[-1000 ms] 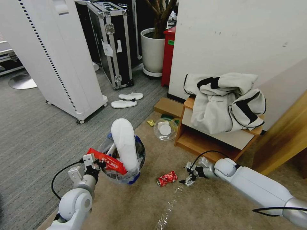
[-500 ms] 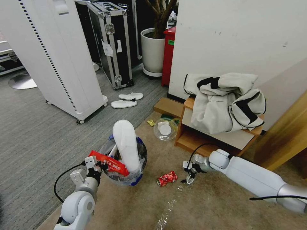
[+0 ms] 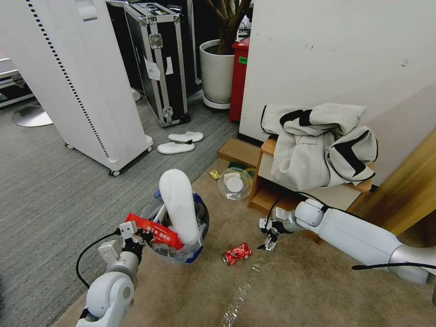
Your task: Pick up the trash bin and place the garbage on the floor into it.
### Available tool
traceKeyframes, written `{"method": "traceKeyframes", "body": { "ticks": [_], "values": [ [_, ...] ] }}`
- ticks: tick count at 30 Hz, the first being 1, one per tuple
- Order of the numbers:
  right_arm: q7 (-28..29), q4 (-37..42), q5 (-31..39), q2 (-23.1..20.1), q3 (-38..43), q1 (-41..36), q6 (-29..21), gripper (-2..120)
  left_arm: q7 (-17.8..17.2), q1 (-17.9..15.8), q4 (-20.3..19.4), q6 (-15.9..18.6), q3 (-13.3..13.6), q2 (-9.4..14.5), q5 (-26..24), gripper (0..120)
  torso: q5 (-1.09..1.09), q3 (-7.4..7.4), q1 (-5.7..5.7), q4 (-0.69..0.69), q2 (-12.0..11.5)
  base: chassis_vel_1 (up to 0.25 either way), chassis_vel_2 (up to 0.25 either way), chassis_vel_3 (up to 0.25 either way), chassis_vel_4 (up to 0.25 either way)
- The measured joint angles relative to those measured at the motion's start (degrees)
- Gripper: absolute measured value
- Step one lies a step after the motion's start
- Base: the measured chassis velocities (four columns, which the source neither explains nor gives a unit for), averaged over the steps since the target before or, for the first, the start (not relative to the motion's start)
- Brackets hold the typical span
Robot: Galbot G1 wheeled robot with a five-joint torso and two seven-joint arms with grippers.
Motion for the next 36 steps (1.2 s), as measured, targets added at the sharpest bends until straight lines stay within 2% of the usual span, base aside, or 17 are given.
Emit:
{"method": "traceKeyframes", "body": {
  "ticks": [22, 36],
  "values": [
    [-3.18, -7.57, -0.46, 5.73, -2.56, 1.89, 2.32, 100, 0.41, -0.52, 0.98, -0.18, -0.49, 0.21, 0.23, 1, 0.00, 0.00, 0.00, 0.00, 0.00, 0.000, 0.000, 0.000, 0.000],
    [-4.64, -16.71, -1.47, 10.86, -3.62, 2.22, 4.45, 100, 0.68, -0.99, 1.89, -0.42, -0.54, 0.61, -0.47, 1, -0.01, 0.00, 0.00, 0.00, 0.00, 0.000, 0.000, 0.000, 0.000]
  ]
}}
